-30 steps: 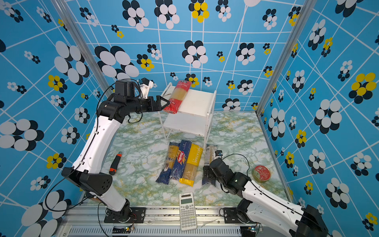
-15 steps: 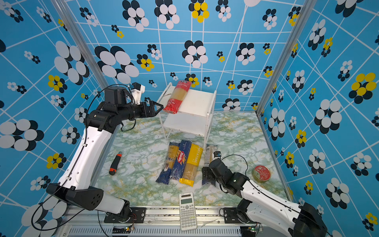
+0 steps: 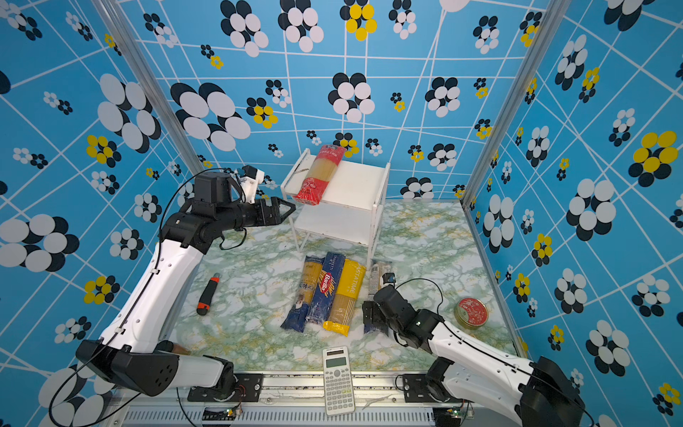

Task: Place and organize the pasta boxes and bags onto the shelf
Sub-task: 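Withdraw the left gripper from the shelf toward the pasta row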

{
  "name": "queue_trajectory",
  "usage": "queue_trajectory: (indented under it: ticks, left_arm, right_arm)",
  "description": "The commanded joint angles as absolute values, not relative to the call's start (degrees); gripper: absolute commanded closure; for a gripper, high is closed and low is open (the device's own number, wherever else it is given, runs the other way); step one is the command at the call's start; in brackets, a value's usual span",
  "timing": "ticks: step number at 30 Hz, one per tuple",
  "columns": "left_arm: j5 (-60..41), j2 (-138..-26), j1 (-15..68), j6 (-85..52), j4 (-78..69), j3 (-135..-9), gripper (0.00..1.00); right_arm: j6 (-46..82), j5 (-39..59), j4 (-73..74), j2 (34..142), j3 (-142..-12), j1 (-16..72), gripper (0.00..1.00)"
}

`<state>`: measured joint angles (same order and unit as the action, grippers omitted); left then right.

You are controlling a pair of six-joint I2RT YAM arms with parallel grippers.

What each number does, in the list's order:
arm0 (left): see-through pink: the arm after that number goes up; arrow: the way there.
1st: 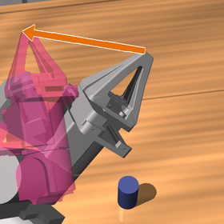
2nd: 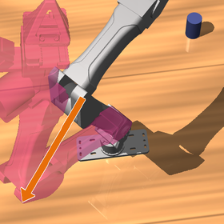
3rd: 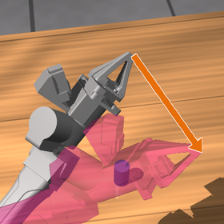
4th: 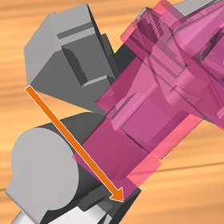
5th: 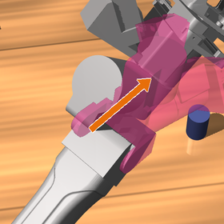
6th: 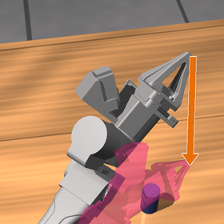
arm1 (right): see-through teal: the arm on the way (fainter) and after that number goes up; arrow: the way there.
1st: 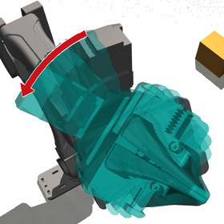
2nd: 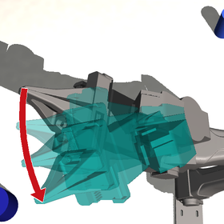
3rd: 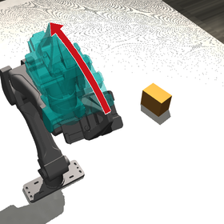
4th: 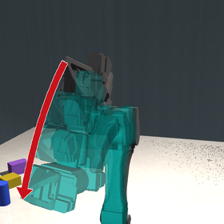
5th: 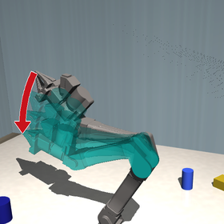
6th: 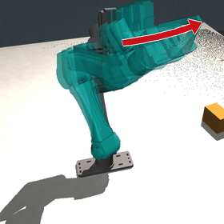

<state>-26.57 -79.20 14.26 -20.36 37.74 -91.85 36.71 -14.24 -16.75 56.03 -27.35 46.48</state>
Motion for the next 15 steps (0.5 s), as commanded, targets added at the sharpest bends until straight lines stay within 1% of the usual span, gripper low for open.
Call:
queue_trajectory:
  ticks: [1, 15]
  left_arm:
    - [-28.3, -76.5, 13.9, -21.2, 34.2, -86.9, 0.01]
    - [-29.0, -68.2, 13.9, -21.9, 31.3, -71.8, 0.01]
  right_arm:
    - [37.0, -13.7, -16.0, 56.8, -28.4, 46.9, 0.01]
    - [37.1, -13.1, -15.4, 59.9, -29.5, 46.9, 0.01]
